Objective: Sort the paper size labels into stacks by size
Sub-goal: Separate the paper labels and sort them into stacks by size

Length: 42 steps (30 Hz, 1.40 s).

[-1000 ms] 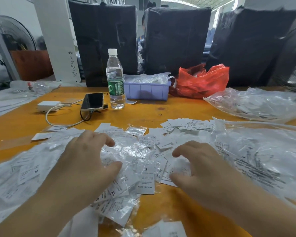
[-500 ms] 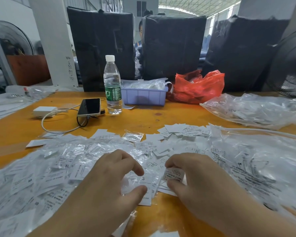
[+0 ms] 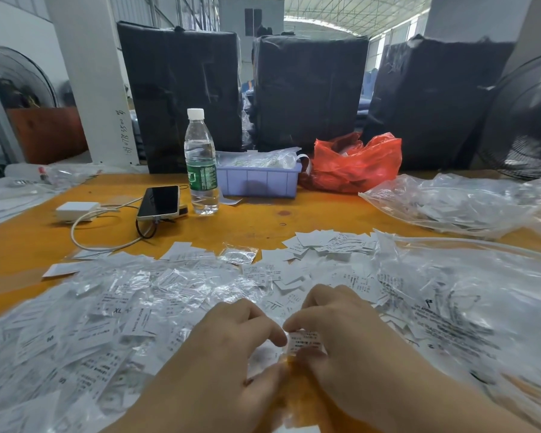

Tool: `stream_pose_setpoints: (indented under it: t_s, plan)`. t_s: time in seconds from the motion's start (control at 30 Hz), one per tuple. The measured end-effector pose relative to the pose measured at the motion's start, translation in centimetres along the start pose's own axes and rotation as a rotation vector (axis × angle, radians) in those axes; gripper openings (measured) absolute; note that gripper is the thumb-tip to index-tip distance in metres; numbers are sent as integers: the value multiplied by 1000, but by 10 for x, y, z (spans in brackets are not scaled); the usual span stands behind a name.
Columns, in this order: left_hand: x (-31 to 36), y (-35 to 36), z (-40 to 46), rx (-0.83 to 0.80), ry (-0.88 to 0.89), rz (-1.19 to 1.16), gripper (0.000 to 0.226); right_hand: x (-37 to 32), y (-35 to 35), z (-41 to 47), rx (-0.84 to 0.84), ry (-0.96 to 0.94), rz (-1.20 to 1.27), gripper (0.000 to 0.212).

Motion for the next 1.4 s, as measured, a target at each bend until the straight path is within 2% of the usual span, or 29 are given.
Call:
stream_pose_setpoints:
  t_s: [0.1, 0.2, 0.3, 0.4, 0.6, 0.67, 0.73, 0.8, 0.9, 1.07, 1.17, 1.3, 1.4]
  plan:
    - [0, 1, 1, 28, -10, 23, 24, -2, -2, 1, 7, -7, 23, 37]
    - [0, -1, 1, 91, -3, 58, 36, -5, -9, 0, 85, -8, 88, 38]
    - [2, -4, 2, 134, -7, -14, 26, -9, -12, 1, 118, -31, 115, 38]
    - [1, -10, 3, 184, -13, -98, 15, -14, -6, 2, 58, -67, 76, 36]
    - [1, -26, -1, 283, -34, -119, 17, -10, -5, 0, 22, -47, -88, 39]
    - [3, -36, -4, 342, -33, -126, 16, -8, -6, -2, 23, -33, -92, 45]
    - [4, -42, -7, 385, -28, -131, 4, -9, -9, -4, 41, -40, -65, 56]
    - [9, -45, -9, 420, -4, -132, 7, -16, -15, -5, 61, -66, -14, 61]
    - [10, -40, -9, 404, 6, -196, 12, -24, -23, -8, 85, -88, 77, 57]
    - [10, -36, -5, 372, 26, -185, 11, -13, -31, -20, 106, 55, 473, 62]
    - [17, -32, -4, 336, 72, -206, 10, -7, -37, -20, 140, 73, 492, 59]
    - [25, -28, -1, 290, 102, -145, 9, 5, -42, -24, 194, 100, 519, 29]
    - [38, -25, 4, 191, 142, -87, 15, 8, -44, -30, 208, 89, 565, 29]
Point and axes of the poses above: each hand's wrist, its own z-axis towards the middle knuckle, its own y-axis out of the palm, x = y × z, the point moved 8 cm from there along z, towards the middle knuckle, and after that the axes turned 10 degrees about -y, right-handed, at the moved point
